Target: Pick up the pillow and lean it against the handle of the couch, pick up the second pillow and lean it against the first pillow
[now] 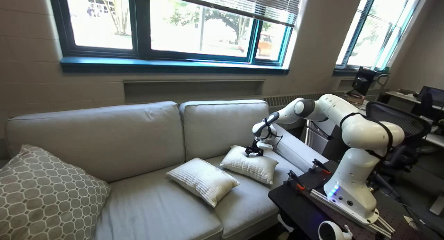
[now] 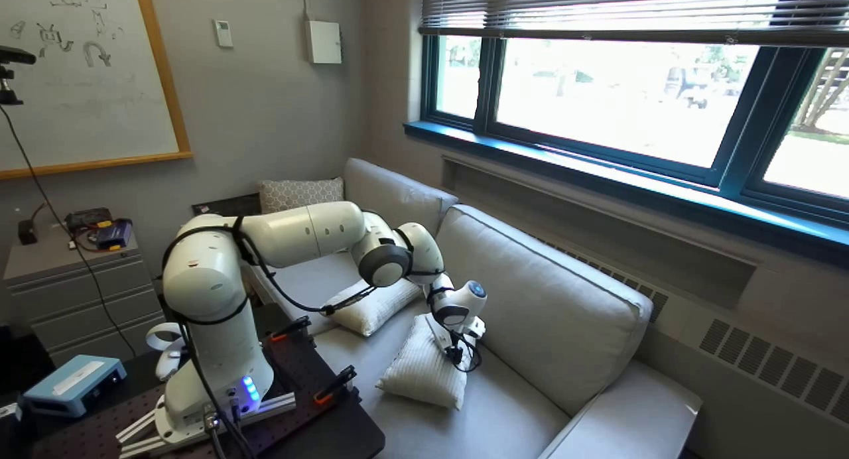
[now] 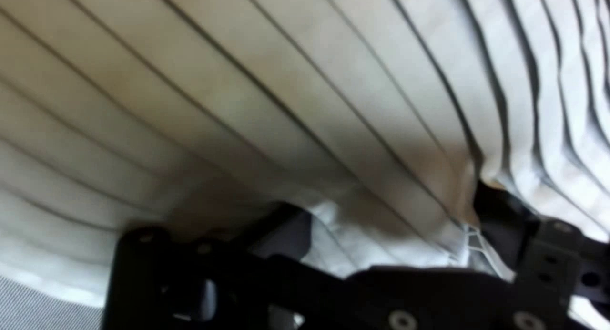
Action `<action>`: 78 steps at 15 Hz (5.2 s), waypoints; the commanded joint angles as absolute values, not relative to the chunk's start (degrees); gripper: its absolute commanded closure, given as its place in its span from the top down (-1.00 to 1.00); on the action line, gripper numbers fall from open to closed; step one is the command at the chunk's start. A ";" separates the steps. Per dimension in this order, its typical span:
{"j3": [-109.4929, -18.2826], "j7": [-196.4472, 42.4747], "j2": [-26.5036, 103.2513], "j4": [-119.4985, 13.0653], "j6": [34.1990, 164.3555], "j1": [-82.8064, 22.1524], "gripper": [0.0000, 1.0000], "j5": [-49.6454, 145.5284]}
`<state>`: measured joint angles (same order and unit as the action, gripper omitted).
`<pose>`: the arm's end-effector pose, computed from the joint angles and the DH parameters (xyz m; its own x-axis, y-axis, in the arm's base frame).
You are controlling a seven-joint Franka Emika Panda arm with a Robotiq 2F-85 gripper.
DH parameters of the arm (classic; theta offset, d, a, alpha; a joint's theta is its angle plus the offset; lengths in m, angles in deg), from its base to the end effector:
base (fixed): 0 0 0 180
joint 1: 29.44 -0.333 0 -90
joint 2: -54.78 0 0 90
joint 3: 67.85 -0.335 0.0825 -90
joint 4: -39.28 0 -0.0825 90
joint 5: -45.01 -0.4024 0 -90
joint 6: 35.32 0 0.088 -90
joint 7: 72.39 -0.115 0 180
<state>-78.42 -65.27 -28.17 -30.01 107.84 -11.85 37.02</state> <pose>0.6705 -0.1041 -0.1434 0.9600 -0.2392 -0.1453 -0.2707 -0.9257 -0.2642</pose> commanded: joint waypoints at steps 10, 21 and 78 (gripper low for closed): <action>-80.18 -65.14 -27.37 -28.39 107.99 -11.94 -0.94 28.43; -62.14 -98.73 -3.94 -55.30 134.17 -29.86 -0.96 25.55; -12.13 -161.65 -1.59 -84.82 120.49 -82.93 1.00 54.01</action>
<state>-13.83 -165.04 -3.69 -83.31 117.68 -82.07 49.49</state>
